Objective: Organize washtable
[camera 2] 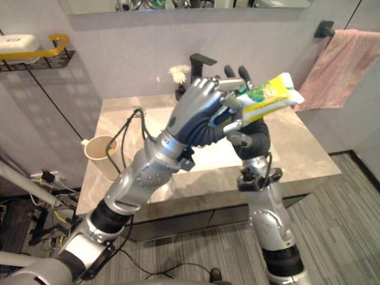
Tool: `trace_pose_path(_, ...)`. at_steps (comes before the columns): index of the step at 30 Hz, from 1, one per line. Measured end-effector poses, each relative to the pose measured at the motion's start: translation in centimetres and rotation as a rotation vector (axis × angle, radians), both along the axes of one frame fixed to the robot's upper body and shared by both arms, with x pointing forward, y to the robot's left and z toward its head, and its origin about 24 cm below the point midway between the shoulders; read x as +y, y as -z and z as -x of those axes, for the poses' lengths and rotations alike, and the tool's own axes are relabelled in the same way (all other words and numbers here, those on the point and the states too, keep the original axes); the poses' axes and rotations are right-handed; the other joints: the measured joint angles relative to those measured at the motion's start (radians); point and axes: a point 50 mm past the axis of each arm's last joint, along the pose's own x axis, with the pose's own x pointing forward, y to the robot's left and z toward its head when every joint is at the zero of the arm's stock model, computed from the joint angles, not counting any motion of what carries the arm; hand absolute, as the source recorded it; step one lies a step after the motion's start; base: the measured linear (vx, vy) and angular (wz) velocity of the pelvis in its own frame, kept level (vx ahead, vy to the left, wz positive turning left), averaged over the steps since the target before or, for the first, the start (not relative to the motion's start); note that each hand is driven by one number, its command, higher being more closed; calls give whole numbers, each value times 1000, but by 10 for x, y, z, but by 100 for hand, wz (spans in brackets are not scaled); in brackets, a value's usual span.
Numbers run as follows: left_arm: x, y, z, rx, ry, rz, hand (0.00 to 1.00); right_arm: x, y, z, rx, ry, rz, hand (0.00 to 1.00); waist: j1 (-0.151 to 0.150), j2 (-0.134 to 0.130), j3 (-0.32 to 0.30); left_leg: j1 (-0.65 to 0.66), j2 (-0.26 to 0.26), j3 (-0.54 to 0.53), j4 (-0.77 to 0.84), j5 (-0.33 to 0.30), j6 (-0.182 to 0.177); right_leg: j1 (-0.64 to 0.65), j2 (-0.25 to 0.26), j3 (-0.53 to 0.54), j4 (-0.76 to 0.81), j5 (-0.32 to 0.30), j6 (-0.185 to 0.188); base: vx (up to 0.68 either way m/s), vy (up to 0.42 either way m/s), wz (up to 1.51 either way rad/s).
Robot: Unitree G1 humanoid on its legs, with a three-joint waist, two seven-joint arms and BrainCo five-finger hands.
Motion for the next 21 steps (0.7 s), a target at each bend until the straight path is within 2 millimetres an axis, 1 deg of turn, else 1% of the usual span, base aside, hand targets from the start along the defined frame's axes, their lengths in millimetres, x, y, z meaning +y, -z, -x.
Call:
trace_pose_path(4,-1,1,0,5,5,-5,100,0,0,0,0,-4,-2,0,0,-7,0,0,0,-2,0,0,0,0,0,-1,0,0,0,0,0,0)
trace_pose_path(12,-3,4,-1,17,9,-12,100,4,0,0,3,-24,-8,0,1,-7,0,0,0,-2,0,0,0,1,0,-2,0,0,0,0,0,0)
trace_pose_path(15,-3,3,-1,25,19,10,100,5,-5,-1,-16,-32,-13,0,0,-7,0,0,0,-2,0,0,0,1,0,-2,0,0,0,0,0,0)
trace_pose_path(21,-3,3,0,26,20,26,100,5,-8,1,-33,-34,-16,0,1,-7,0,0,0,-3,0,0,0,1,0,-2,0,0,0,0,0,0)
